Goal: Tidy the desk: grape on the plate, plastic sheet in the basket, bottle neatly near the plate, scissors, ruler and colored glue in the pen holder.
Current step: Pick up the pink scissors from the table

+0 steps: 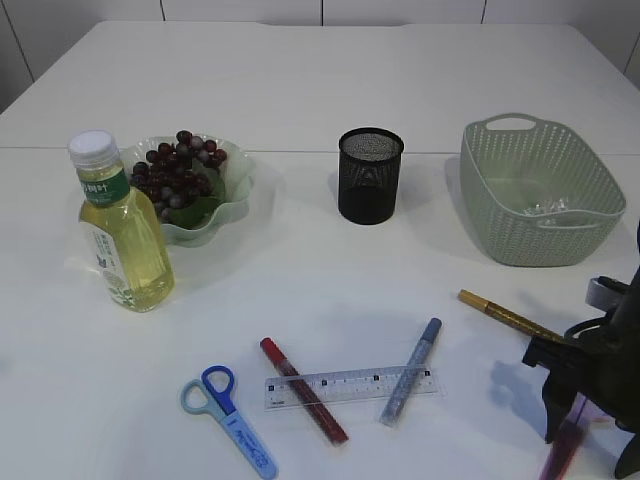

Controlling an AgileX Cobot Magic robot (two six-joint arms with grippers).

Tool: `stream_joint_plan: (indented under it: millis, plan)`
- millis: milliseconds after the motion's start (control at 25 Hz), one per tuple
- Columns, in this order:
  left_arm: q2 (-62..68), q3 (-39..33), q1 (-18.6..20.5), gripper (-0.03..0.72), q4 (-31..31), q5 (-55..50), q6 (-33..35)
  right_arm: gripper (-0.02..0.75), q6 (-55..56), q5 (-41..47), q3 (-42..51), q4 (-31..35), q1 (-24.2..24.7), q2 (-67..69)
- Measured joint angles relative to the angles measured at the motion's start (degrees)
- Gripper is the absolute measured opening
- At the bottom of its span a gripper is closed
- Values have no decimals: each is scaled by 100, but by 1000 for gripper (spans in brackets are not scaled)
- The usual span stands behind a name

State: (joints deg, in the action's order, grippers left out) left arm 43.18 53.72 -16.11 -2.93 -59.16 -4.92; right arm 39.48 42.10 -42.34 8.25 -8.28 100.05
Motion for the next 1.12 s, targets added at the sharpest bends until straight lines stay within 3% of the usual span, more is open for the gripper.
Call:
stream_joint_plan:
  millis: [880,1120]
  plan:
    - [0,0,0,498,0,0,0,504,46,56,-67,12,0,91]
    - [0,0,0,498,0,0,0,351,46,56,-80,12,0,101]
